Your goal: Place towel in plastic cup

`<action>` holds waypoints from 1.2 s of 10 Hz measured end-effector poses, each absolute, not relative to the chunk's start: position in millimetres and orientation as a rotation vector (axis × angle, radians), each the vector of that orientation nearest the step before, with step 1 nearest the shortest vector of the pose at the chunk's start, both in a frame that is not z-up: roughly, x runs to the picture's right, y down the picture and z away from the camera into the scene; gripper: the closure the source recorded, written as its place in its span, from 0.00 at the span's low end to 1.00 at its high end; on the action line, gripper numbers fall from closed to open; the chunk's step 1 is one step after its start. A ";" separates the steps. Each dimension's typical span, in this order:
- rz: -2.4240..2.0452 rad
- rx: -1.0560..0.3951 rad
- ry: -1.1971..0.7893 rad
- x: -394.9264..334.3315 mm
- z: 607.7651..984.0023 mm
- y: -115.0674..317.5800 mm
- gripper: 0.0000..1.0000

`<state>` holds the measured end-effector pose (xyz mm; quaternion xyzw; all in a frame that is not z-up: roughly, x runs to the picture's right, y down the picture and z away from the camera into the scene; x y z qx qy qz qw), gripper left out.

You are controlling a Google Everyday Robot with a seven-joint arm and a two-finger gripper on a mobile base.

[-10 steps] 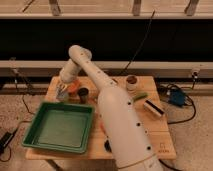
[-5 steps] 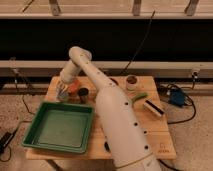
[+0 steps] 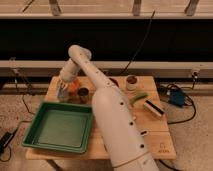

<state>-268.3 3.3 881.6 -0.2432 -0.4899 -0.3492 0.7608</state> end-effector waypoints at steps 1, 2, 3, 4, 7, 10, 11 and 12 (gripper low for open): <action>-0.761 -0.530 -1.064 -264.9 882.5 3.0 0.38; -0.762 -0.532 -1.063 -259.4 883.7 3.8 0.26; -0.762 -0.528 -1.063 -257.0 884.1 4.2 0.22; -0.759 -0.519 -1.065 -254.2 884.2 4.0 0.20; -0.749 -0.493 -1.062 -246.3 882.7 -1.1 0.20; -0.725 -0.459 -1.074 -243.9 875.9 -13.6 0.20; -0.706 -0.439 -1.081 -240.7 871.8 -21.6 0.20; -0.668 -0.394 -1.098 -233.6 864.0 -37.5 0.20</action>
